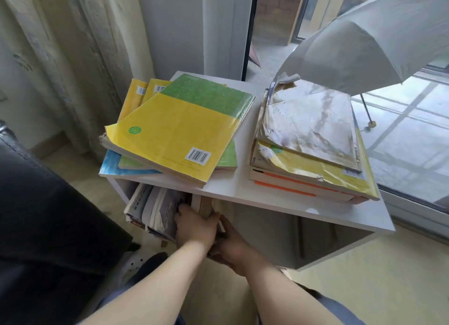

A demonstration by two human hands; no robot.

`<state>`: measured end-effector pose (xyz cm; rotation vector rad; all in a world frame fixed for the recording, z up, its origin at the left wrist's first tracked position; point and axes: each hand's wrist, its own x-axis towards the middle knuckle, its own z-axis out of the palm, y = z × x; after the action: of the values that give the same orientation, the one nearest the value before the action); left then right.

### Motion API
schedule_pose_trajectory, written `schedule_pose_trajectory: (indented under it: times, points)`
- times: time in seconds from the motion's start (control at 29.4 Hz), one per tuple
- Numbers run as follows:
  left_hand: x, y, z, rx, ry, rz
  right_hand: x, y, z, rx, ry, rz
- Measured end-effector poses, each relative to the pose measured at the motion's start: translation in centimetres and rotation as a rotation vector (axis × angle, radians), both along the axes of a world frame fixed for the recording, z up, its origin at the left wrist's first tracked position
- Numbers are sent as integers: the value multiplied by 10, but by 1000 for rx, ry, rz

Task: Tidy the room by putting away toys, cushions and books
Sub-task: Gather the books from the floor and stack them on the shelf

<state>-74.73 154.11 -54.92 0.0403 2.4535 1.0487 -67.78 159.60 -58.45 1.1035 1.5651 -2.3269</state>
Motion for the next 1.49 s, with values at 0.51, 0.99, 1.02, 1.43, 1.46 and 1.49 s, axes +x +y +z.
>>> schedule_pose_trajectory:
  times: [0.51,0.99,1.02,1.43,1.46,1.49]
  points:
    - [-13,-31,11,-419,149,-517,-14,-2,-13,385,-127,88]
    - [-16,-85,55,-70,315,-716,20,-8,64,744,-123,7]
    - [-12,-86,63,-24,334,-716,24,-10,71,789,-90,13]
    - [-8,-36,138,-405,723,-772,50,17,190,1486,-16,-84]
    - [-10,-33,136,-470,629,-770,51,24,189,1508,-82,19]
    - [-12,-31,134,-503,574,-750,53,30,189,1478,-151,138]
